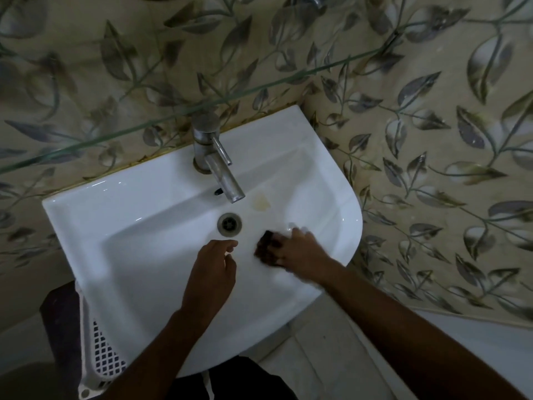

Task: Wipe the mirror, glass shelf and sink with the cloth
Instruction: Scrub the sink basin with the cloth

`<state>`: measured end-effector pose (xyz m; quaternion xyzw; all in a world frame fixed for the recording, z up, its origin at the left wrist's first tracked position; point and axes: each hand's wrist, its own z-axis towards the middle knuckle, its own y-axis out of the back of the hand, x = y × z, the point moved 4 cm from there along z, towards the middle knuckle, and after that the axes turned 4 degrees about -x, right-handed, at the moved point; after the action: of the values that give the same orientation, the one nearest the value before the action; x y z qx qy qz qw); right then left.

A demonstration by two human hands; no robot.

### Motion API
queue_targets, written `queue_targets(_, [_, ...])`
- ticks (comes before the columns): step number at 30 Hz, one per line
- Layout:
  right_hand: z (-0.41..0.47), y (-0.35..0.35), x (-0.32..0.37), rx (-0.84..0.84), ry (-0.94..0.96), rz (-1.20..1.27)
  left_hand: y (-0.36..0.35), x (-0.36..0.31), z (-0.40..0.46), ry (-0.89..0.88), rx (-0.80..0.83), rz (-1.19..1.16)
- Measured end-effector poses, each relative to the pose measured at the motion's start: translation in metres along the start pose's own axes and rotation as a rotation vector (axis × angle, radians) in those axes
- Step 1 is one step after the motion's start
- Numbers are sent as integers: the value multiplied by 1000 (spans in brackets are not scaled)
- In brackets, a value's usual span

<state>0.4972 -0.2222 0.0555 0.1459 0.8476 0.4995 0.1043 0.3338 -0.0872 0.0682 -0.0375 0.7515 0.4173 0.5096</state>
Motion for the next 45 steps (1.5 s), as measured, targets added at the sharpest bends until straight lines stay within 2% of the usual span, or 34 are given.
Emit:
queue_targets(2, [3, 19, -50, -216, -124, -130, 1, -2, -1, -7, -18, 2])
queue_targets(3, [8, 25, -68, -267, -198, -174, 1, -3, -2, -6, -17, 0])
queue_targets(7, [46, 27, -78, -301, -327, -164, 3, -2, -10, -3, -17, -9])
queue_targets(11, [80, 3, -32, -241, -393, 107, 10, 0, -19, -3, -58, 16])
queue_targets(13, [89, -9, 9, -224, -344, 198, 12, 3, -22, 3, -70, 23])
queue_targets(16, [92, -19, 75, -156, -168, 318, 16, 8, -21, 6, -102, 46])
queue_targets(21, [53, -22, 155, 115, -8, 902, 19, 11, -19, 136, -198, -27])
queue_targets(23, [32, -19, 158, 152, 38, 992, 22, 9, -18, 121, -209, -52])
queue_targets(26, [10, -5, 143, 193, 233, 905, 24, 13, -17, 82, -122, -18])
queue_targets(29, [-4, 3, 101, 329, 381, 857, 27, 15, -17, 80, -91, -7])
queue_targets(31, [-4, 1, 47, 398, 248, 787, 29, 15, -16, 69, -94, -6])
queue_targets(32, [-1, 0, 17, 363, 154, 756, 31, 17, -16, 67, -104, -8])
queue_targets(34, [8, 2, -38, 172, -59, 464, 36, 20, -15, 71, -129, -9])
queue_targets(36, [13, 4, -51, 19, -224, 146, 41, 24, -14, 72, -150, 9])
queue_targets(37, [16, 4, -39, 23, -235, 82, 42, 26, -13, 76, -164, 17])
queue_targets(39, [19, -2, 9, 121, -165, 158, 44, 31, -11, 96, -189, 21])
queue_targets(41, [17, -3, 70, 213, -29, 363, 45, 32, -8, 110, -186, 25])
queue_targets(43, [11, 4, 136, 233, 126, 555, 45, 32, -5, 127, -173, 22])
queue_targets(45, [5, 9, 187, 231, 174, 760, 43, 32, -4, 121, -162, 21])
